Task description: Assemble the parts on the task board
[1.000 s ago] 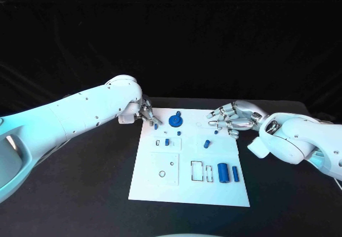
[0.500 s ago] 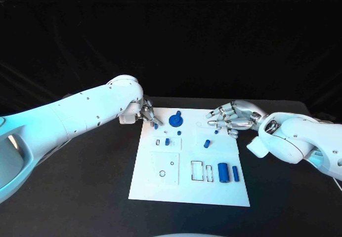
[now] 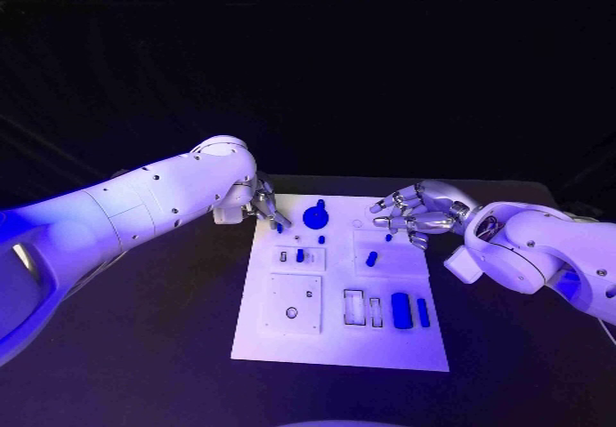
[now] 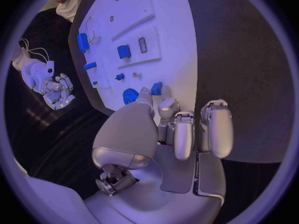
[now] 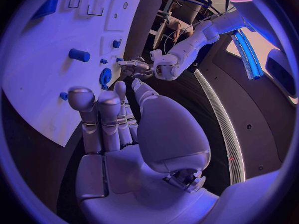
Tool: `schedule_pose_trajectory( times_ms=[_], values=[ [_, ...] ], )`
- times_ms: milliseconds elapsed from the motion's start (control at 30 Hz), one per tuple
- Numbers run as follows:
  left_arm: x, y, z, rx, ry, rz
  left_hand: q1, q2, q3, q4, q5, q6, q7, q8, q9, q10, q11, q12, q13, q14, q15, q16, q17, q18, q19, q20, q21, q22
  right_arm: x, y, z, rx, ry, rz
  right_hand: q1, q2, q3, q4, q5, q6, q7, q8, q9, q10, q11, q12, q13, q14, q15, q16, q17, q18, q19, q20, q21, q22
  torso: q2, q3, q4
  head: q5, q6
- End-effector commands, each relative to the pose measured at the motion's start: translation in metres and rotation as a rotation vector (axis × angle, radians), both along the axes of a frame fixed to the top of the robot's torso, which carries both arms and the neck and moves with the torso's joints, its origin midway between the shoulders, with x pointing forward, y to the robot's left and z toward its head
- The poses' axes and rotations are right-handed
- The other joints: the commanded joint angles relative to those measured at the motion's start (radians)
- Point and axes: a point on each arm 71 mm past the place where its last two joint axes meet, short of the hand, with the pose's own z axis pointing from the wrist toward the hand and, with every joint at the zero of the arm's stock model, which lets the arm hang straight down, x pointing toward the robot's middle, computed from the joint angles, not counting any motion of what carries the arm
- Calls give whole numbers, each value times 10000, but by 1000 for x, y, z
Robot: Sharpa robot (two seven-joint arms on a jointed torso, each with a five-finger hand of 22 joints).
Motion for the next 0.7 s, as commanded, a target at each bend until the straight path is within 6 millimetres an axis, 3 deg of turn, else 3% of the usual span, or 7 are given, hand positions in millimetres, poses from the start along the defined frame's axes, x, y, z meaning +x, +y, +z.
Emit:
schedule_pose_trajectory(
  times_ms=[33,133,200,233,300,600,700],
  values=[
    [-1,-1,0,-84,114,-110,91,-10,-1,-85,60,24,-8,58,-16,46,-4,36,-12,1050,-67,24,2629,-46,202,-82,15,1086,-1,2,-1,-48,11,218,11,-3,-40,-5,34,-63,4,34,16,-73,-25,35,-15,-67,-13,-55,-16,175,-72,-30,-58,-13,5,-2,7,-5,-6],
    [0,-1,0,-159,-6,-50,192,15,25,-114,61,22,-12,69,-21,46,-8,33,-16,1050,-69,24,2629,-44,197,-85,6,1080,-1,2,-1,-47,10,218,11,-2,-43,-3,34,-64,4,37,17,-76,-24,35,-18,-71,-12,-64,-23,177,-78,-29,-67,-26,1,0,9,-5,-7],
    [1,-2,1,-272,-158,20,538,214,228,-248,60,-10,-47,74,-32,37,-33,18,-34,1050,-89,24,2629,-42,195,-97,1,1081,-1,2,-1,-50,13,211,7,1,-45,2,35,-66,5,40,18,-78,-23,34,-21,-74,-12,-68,-25,176,-77,-29,-66,-21,-2,2,15,-5,-9],
    [2,-2,2,-387,-262,81,1582,650,965,-799,53,-228,-135,-34,-88,-75,-146,-96,-123,1050,-177,24,2629,-24,171,-151,-37,1045,-1,2,-1,-53,15,205,4,6,-48,8,36,-68,5,44,19,-80,-22,35,-24,-76,-11,-72,-28,176,-78,-28,-69,-24,-3,2,17,-6,-10],
    [2,-2,2,-603,-364,177,2305,791,1751,-1191,85,-479,-73,-210,-201,-357,-102,-404,-403,1050,-184,24,2629,-13,132,-194,-100,986,-1,2,-1,-57,19,199,1,10,-49,13,37,-69,6,47,20,-81,-21,36,-27,-78,-10,-75,-30,176,-79,-28,-71,-26,-7,0,18,-7,-18],
    [2,-3,1,-941,-267,199,1973,-558,5014,-1262,98,-496,105,-58,-316,-410,85,-750,-815,1050,-34,24,2629,-11,106,-22,-164,990,-2,4,-2,-80,104,275,1,10,-49,13,37,-69,6,47,20,-81,-21,36,-27,-78,-10,-75,-30,176,-79,-28,-71,-26,-4,10,11,10,-18],
    [1,-2,0,-924,-209,152,1736,-866,5696,-1317,73,-514,110,41,-292,-389,91,-762,-854,1050,-1,24,2629,-5,104,-21,-174,996,-2,5,-2,-86,137,313,-6,17,-54,24,38,-72,7,54,21,-84,-20,37,-32,-82,-9,-82,-35,178,-84,-27,-79,-36,-11,8,15,13,-18]
  ],
)
